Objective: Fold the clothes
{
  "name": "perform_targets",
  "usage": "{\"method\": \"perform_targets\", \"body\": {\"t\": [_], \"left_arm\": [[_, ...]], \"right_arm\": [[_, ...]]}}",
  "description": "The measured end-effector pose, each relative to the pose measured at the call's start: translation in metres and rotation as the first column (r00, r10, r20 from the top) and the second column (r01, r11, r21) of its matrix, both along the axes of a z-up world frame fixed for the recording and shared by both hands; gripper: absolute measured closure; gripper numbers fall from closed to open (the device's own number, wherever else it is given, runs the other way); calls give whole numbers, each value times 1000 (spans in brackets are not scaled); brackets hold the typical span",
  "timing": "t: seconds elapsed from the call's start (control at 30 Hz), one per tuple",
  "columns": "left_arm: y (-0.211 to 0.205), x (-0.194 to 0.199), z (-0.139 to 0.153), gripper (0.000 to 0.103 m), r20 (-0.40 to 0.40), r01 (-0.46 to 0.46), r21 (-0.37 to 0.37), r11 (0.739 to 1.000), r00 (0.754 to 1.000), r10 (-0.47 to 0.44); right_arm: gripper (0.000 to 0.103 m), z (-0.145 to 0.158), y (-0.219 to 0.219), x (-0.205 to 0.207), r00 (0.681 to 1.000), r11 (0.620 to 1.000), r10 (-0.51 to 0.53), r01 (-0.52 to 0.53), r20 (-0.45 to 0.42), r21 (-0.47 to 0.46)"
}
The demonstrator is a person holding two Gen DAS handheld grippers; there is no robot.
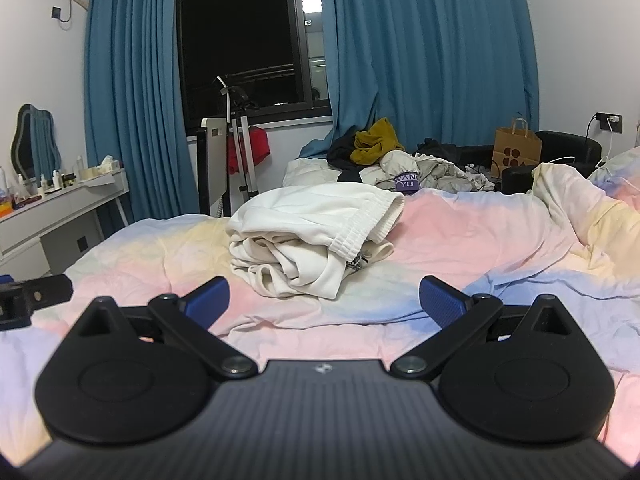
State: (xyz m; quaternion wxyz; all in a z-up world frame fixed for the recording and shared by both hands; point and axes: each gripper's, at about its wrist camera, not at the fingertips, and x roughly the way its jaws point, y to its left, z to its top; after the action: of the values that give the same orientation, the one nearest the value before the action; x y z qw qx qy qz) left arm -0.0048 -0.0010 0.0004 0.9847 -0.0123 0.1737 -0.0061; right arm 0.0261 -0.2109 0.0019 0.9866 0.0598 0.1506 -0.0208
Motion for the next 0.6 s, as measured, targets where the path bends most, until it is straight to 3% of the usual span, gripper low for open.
{"method": "perform_targets", "body": {"t": [0.37, 0.47, 0.6], "left_arm": [[-2, 4, -6, 0, 1, -9, 19, 1000, 1000, 9], [-12, 13, -11, 0, 8, -23, 75, 997, 1000, 23], [-22, 36, -15, 1, -24, 40, 20, 999, 999, -39]], "right_arm": [[0, 2, -5, 3, 999, 999, -33, 34, -14, 26], [0, 13, -19, 10, 998, 993, -51, 53, -24, 108], [0, 34, -38, 24, 993, 973, -114, 114, -15, 199]]}}
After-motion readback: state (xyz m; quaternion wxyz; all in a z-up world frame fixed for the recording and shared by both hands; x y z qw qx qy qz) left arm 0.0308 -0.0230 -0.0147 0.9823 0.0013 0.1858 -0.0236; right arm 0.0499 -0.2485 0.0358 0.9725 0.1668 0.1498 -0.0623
